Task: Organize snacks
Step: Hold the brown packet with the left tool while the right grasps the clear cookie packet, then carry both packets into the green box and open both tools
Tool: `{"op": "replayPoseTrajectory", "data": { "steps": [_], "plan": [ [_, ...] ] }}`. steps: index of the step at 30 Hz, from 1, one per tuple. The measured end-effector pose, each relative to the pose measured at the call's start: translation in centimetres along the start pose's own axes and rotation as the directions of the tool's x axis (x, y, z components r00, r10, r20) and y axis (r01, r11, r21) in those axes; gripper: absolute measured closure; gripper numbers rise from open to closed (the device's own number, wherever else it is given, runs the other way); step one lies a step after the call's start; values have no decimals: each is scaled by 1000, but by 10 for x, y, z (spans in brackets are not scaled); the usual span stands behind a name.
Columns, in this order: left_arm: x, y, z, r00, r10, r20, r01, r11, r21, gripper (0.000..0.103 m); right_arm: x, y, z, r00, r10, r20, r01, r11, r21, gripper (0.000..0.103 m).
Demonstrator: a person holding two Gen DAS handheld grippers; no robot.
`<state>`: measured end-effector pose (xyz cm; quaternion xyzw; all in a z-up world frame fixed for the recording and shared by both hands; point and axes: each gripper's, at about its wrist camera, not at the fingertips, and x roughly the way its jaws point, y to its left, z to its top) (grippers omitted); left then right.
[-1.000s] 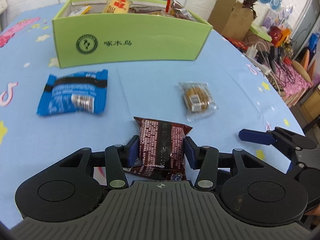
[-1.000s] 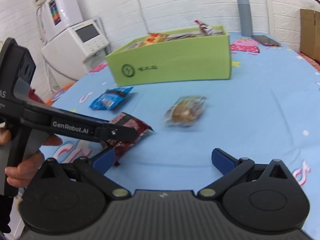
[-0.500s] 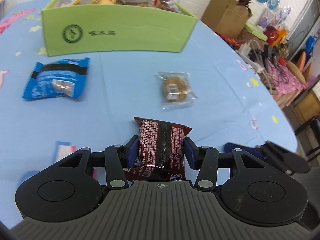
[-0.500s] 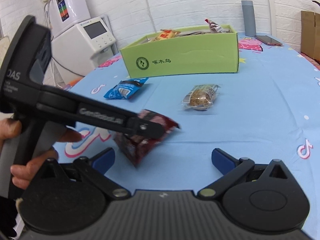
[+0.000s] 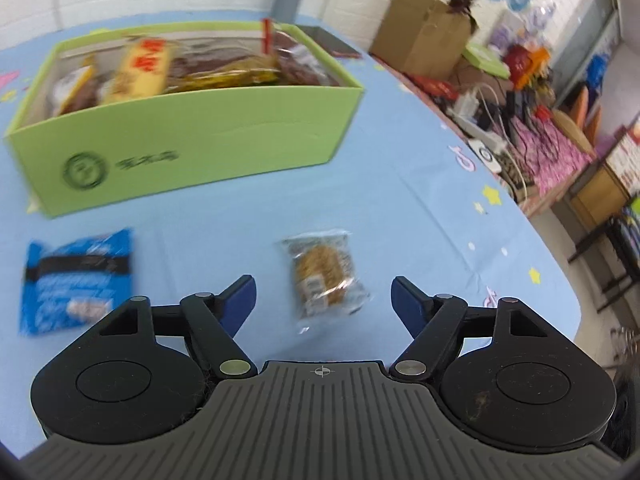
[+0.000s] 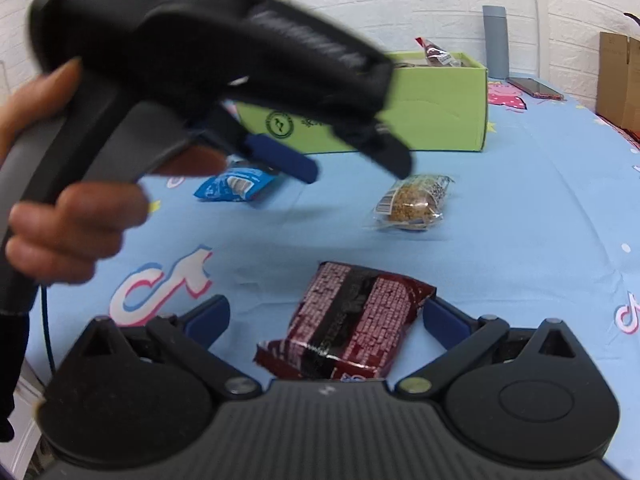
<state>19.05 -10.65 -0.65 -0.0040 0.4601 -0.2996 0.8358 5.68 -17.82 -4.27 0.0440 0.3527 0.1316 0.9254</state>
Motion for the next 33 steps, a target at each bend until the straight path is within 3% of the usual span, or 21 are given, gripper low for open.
{"op": "replayPoseTrajectory", "data": {
  "steps": [4, 5, 7, 8, 9, 10, 16, 21, 24, 28, 33],
  "plan": [
    [34, -16, 12, 994, 86, -65, -81, 993, 85, 44, 4, 8, -2, 999, -52, 5, 52, 996, -67, 1],
    [41, -16, 9, 991, 103, -91, -93, 990, 110, 54, 4, 8, -4, 998, -57, 7, 57, 994, -88, 2],
    [42, -16, 0, 991, 116, -70, -104, 982, 157, 73, -2, 10, -11, 995, -94, 26, 97, 983, -159, 26],
    [39, -13, -4, 992, 110, -61, -99, 983, 156, 79, -7, 7, -13, 994, -98, 37, 103, 981, -163, 33],
    [35, -8, -5, 993, 98, -59, -89, 987, 135, 84, -12, 2, -12, 994, -98, 38, 103, 983, -149, 46],
    [31, -1, -6, 995, 85, -59, -79, 991, 106, 84, -16, -5, -11, 994, -102, 33, 106, 985, -139, 53],
    [3, 32, -21, 994, 96, -45, -96, 995, 9, 85, -32, -37, -4, 997, -63, 33, 65, 997, -39, 53],
    [-26, 43, -18, 999, 46, -2, -46, 999, -29, 85, -45, -43, 17, 995, 1, 100, 1, 1000, -12, 53],
    [-49, 48, 4, 997, 19, 69, -17, 999, -28, 84, -44, -46, 50, 988, -20, 153, 30, 998, -64, 53],
    [-68, 55, 49, 984, 57, 171, -54, 998, -18, 84, -28, -54, 107, 977, -39, 210, 63, 992, -108, 53],
    [-47, 74, 109, 979, 63, 193, -52, 997, -57, 84, 27, -65, 177, 974, -45, 220, 71, 991, -110, 53]
  ]
}}
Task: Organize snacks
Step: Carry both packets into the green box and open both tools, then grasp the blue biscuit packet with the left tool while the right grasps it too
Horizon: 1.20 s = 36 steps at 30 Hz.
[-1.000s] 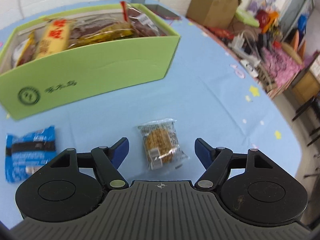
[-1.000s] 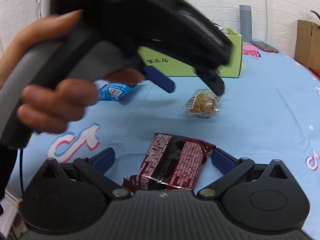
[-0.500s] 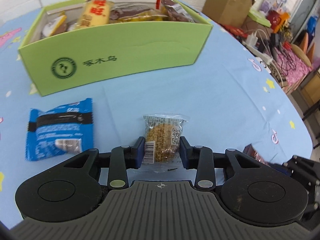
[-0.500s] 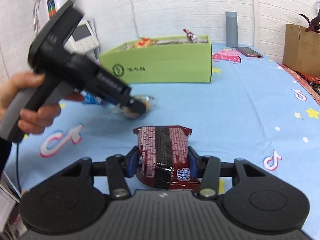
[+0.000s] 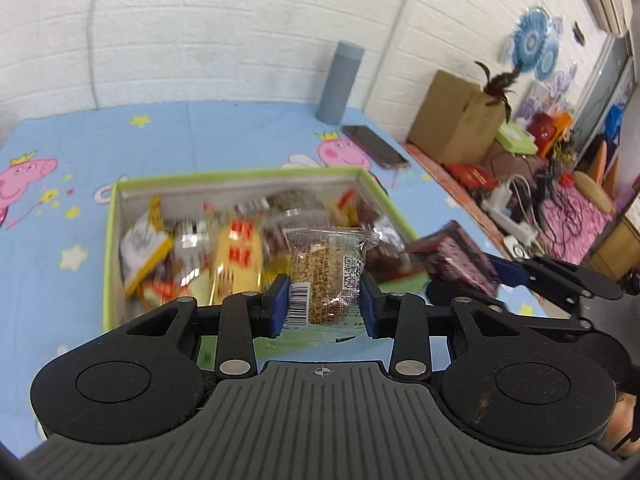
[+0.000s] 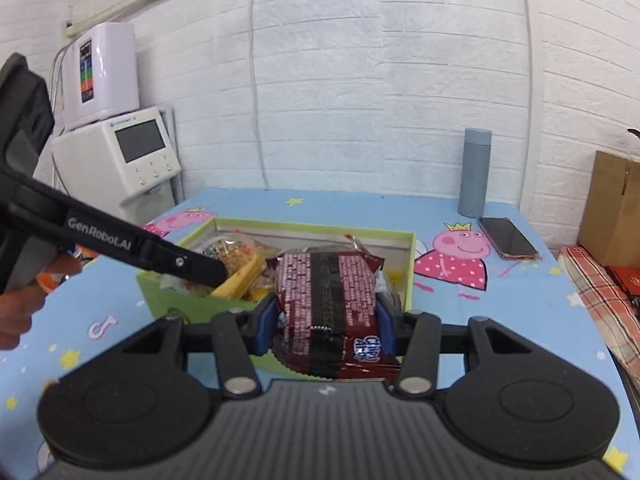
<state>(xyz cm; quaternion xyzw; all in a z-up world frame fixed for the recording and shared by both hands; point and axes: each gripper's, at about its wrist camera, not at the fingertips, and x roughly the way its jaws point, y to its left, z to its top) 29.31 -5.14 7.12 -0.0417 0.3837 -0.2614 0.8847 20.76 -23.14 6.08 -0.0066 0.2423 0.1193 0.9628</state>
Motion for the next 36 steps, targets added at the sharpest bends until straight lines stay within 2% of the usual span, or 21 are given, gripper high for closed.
{"op": "replayPoseTrajectory", "data": {
  "steps": [3, 7, 10, 12, 15, 16, 17, 19, 20, 21, 22, 23, 26, 30, 33, 36],
  "plan": [
    [33, 1, 27, 1000, 14, -3, -14, 1000, 4, 84, 46, -7, 19, 999, -17, -26, 17, 1000, -5, 53],
    [81, 14, 47, 996, 79, -33, -79, 997, -3, 84, 99, -16, 26, 995, -56, -82, 55, 998, -20, 53],
    [102, 21, 35, 997, 61, -45, -60, 998, 19, 79, 120, -15, 16, 992, -47, -116, 43, 998, -37, 48],
    [101, 19, 27, 998, 69, -5, -68, 996, 54, 79, 125, -11, 10, 993, -47, -113, 41, 998, -56, 42],
    [95, 14, 21, 996, 91, 18, -92, 992, 89, 75, 126, -10, 10, 993, -58, -107, 52, 997, -63, 39],
    [92, 13, 21, 995, 96, 21, -97, 991, 90, 74, 125, -12, 11, 992, -57, -111, 52, 998, -46, 33],
    [87, 10, 21, 995, 96, 28, -98, 991, 88, 71, 123, -15, 12, 992, -56, -113, 54, 998, -25, 31],
    [72, 7, 18, 994, 94, 52, -98, 991, 87, 60, 113, -18, 15, 994, -58, -96, 58, 998, -1, 22],
    [63, 4, 16, 993, 96, 64, -102, 991, 85, 48, 105, -18, 15, 995, -57, -81, 58, 998, 1, 21],
    [56, 3, 14, 992, 100, 72, -106, 991, 86, 42, 95, -17, 16, 996, -63, -68, 64, 998, 3, 14],
    [47, 0, 12, 992, 99, 84, -106, 990, 90, 42, 86, -16, 16, 996, -72, -54, 73, 997, 3, 7],
    [39, -2, 10, 992, 93, 90, -101, 991, 92, 42, 74, -14, 16, 997, -75, -31, 75, 997, -1, 5],
    [15, -6, 0, 991, 79, 105, -89, 992, 89, 42, 37, -6, 13, 996, -83, 19, 83, 996, -10, 4],
    [-16, -6, -17, 987, 97, 127, -109, 990, 94, 41, -5, 10, 1, 996, -60, 60, 61, 998, -3, 1],
    [-37, 4, -35, 984, 112, 138, -123, 989, 78, 38, -21, 31, -16, 999, -23, 39, 24, 1000, -17, 1],
    [-54, 31, -57, 981, 144, 131, -150, 988, 36, 35, -20, 57, -38, 999, 44, -27, -45, 999, -29, 1]
  ]
}}
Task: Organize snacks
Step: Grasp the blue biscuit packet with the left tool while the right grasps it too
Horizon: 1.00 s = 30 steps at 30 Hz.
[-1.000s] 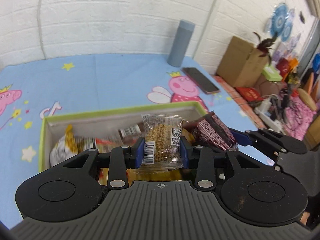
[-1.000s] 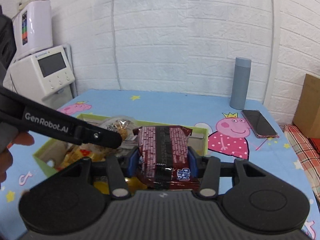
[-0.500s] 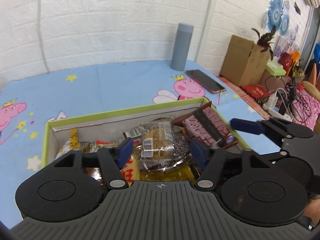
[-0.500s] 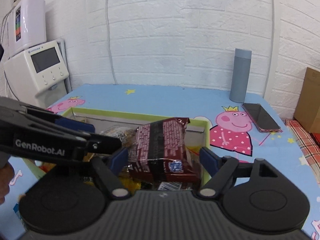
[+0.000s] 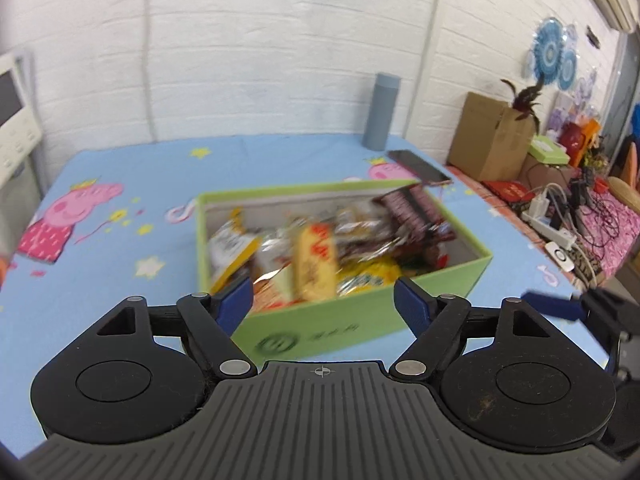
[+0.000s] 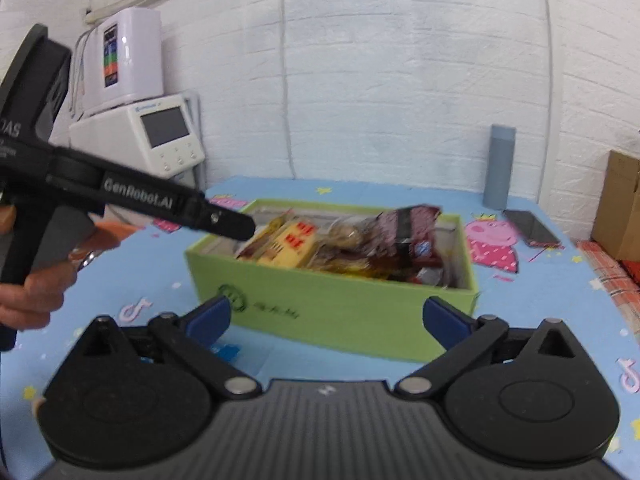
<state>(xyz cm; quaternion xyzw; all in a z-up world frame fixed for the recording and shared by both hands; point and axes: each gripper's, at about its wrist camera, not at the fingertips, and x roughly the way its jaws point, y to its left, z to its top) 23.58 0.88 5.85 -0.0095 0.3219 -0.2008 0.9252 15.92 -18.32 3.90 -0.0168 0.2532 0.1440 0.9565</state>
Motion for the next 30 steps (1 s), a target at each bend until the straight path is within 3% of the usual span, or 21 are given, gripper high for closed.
{"op": "replayPoseTrajectory", "data": {
  "steps": [6, 13, 16, 19, 21, 30],
  "plan": [
    [11, 75, -46, 992, 23, -123, -41, 989, -142, 37, 40, 56, -40, 980, 135, -149, -140, 990, -19, 1],
    [41, 110, -72, 970, -120, -211, 62, 963, -263, 56, 94, 83, -42, 953, 202, -228, -206, 979, 8, 1],
    [39, 100, -76, 972, -124, -200, 81, 974, -210, 56, 107, 90, -43, 943, 221, -249, -230, 973, -4, 1],
    [33, 86, -85, 962, -179, -205, 138, 970, -200, 61, 103, 96, -45, 938, 232, -257, -246, 969, -24, 1],
    [27, 73, -92, 959, -197, -206, 158, 969, -191, 61, 92, 93, -48, 930, 270, -251, -277, 961, 6, 1],
    [-1, 4, -127, 933, -290, -215, 252, 950, -186, 60, 15, 65, -78, 944, 249, -218, -240, 968, 68, 1]
  ]
}}
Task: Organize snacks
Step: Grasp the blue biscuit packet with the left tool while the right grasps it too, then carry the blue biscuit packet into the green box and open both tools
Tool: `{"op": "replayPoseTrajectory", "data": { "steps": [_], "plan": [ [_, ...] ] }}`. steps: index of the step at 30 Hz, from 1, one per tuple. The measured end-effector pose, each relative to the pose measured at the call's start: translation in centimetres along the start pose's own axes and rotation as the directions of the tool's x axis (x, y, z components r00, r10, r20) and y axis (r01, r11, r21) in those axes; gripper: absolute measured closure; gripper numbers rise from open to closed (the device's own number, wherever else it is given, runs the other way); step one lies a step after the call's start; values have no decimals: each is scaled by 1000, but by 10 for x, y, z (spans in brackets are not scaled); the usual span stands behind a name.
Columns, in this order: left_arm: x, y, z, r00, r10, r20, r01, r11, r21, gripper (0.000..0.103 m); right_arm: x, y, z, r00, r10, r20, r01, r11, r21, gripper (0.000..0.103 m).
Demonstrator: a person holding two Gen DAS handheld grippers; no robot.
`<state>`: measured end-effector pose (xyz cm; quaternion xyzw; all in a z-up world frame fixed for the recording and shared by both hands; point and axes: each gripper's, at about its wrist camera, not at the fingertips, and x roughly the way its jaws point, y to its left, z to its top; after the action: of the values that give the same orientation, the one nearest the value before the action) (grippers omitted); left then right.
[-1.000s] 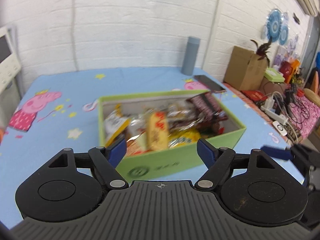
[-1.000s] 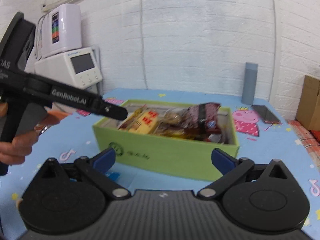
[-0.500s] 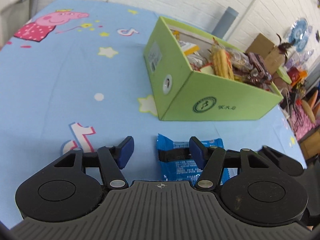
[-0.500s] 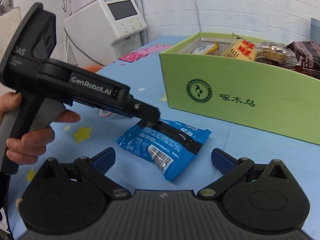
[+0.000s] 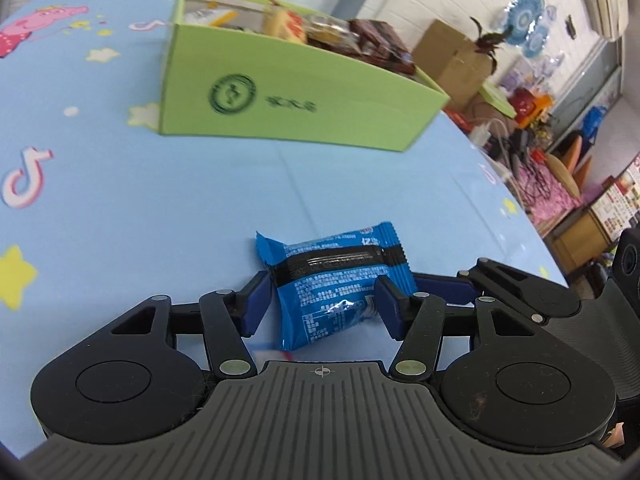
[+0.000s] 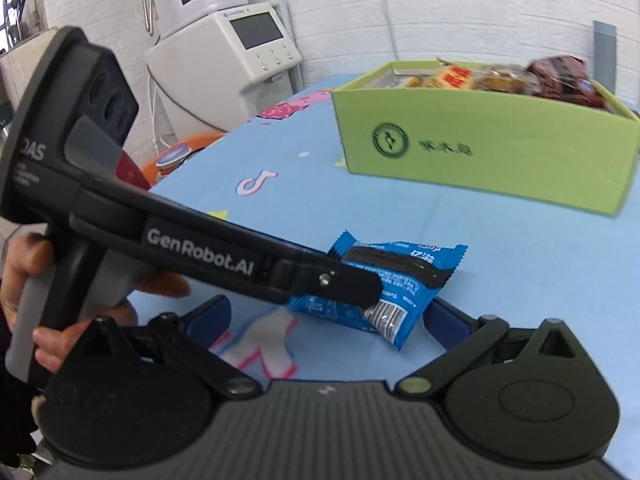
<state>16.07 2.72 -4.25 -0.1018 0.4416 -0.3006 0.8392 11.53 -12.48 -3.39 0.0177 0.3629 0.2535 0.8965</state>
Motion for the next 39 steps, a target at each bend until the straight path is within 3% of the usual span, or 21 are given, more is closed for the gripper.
{"op": "replayPoseTrajectory", "data": {
  "steps": [6, 12, 14, 16, 17, 20, 21, 23, 30, 39],
  "plan": [
    [-4, 7, 6, 1000, -25, -3, 25, 995, -98, 59, -26, -25, -12, 998, -42, 38, 40, 997, 70, 1],
    [4, 5, 5, 998, -53, -20, 50, 992, -120, 58, -31, -41, -15, 997, -45, 70, 36, 991, 125, 3],
    [6, 2, 6, 999, -50, -17, 47, 991, -122, 58, -23, -43, -14, 998, -39, 54, 32, 991, 127, 12],
    [9, 2, 8, 999, -45, -20, 42, 992, -116, 66, -16, -42, -15, 998, -44, 45, 40, 995, 94, 33],
    [10, 0, 8, 999, -20, -27, 17, 994, -104, 86, -13, -38, -15, 997, -60, 42, 58, 997, 54, 36],
    [8, -4, 12, 999, 2, -35, -6, 996, -86, 93, -13, -35, -11, 997, -75, 23, 74, 997, 29, 42],
    [7, -7, 14, 999, 14, -35, -16, 997, -76, 94, -14, -35, -9, 997, -74, 25, 74, 997, 20, 49],
    [5, -15, 21, 998, 45, -33, -47, 998, -49, 94, -15, -35, -3, 996, -85, 19, 85, 996, 1, 49],
    [-7, -24, 63, 997, 75, 26, -75, 997, -26, 94, -19, -38, 36, 992, -114, 58, 118, 992, -54, 49],
    [-18, -7, 173, 979, 137, 148, -136, 991, -17, 94, 8, -59, 146, 983, -120, 136, 139, 981, -137, 49]
  ]
}}
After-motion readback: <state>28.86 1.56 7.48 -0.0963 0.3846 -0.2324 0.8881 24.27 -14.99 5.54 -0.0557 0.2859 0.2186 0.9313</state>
